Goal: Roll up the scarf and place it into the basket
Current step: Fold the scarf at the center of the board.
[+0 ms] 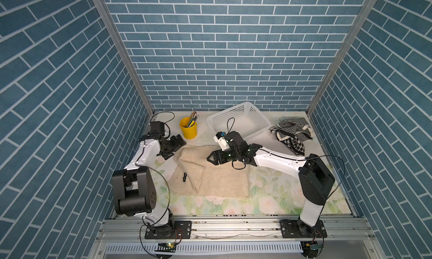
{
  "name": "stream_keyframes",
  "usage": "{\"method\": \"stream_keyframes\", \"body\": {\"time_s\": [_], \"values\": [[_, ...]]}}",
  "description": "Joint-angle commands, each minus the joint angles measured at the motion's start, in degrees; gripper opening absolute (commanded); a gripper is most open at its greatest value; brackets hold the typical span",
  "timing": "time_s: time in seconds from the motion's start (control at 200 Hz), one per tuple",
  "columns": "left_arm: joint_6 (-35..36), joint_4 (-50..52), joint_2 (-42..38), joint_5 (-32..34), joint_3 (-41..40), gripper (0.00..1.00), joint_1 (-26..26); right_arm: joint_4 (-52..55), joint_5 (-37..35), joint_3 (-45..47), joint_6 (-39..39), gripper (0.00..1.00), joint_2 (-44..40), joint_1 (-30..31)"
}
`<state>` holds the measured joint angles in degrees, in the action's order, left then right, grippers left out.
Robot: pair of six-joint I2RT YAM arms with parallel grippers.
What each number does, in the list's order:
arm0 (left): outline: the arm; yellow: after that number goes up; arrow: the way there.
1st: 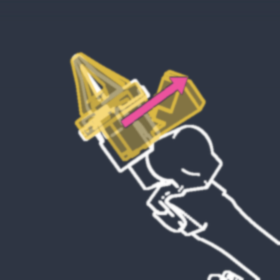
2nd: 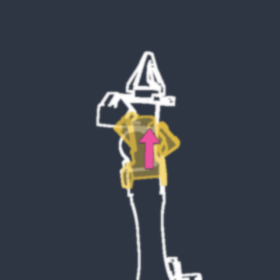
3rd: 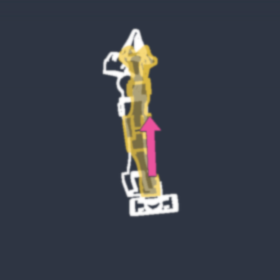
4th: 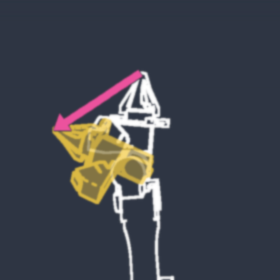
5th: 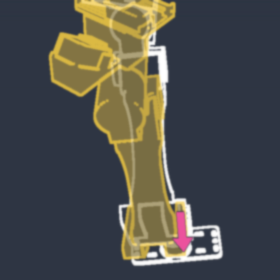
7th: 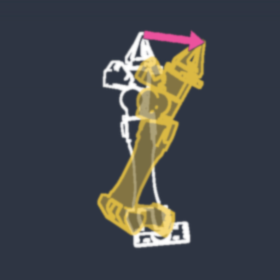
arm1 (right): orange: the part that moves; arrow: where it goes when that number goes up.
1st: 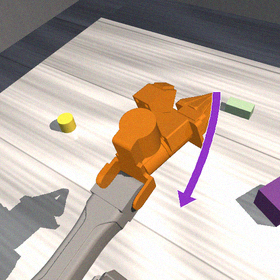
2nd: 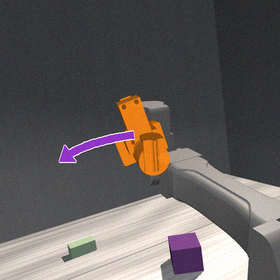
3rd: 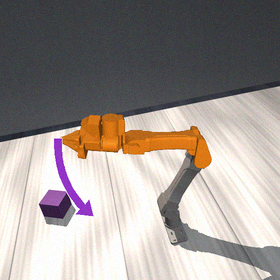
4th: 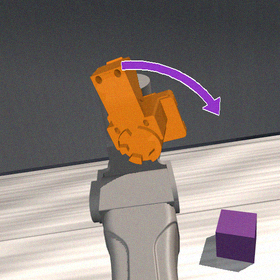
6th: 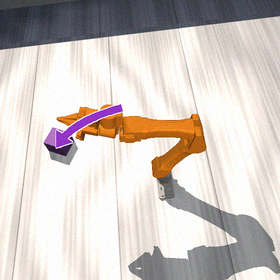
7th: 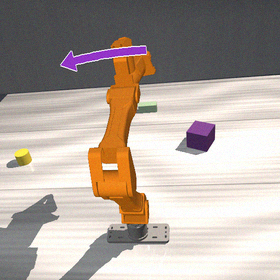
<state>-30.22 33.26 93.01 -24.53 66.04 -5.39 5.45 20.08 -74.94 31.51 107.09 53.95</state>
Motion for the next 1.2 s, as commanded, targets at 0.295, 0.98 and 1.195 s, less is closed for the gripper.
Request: {"method": "stream_keyframes", "body": {"time_s": [0.295,0.98,1.195], "values": [[-0.5,-0.4,5.9,3.0,4.7,0.94,1.6,-1.5,4.7,-9.5,-4.3,0.72,11.5,3.4],[1.2,1.9,5.5,4.2,5.6,0.95,1.4,7.3,2.4,-13.3,-10.1,0.00,13.0,7.0],[1.4,1.9,4.5,4.2,5.1,0.97,1.3,7.7,-1.1,-13.7,-14.1,0.68,12.4,7.0]]}}
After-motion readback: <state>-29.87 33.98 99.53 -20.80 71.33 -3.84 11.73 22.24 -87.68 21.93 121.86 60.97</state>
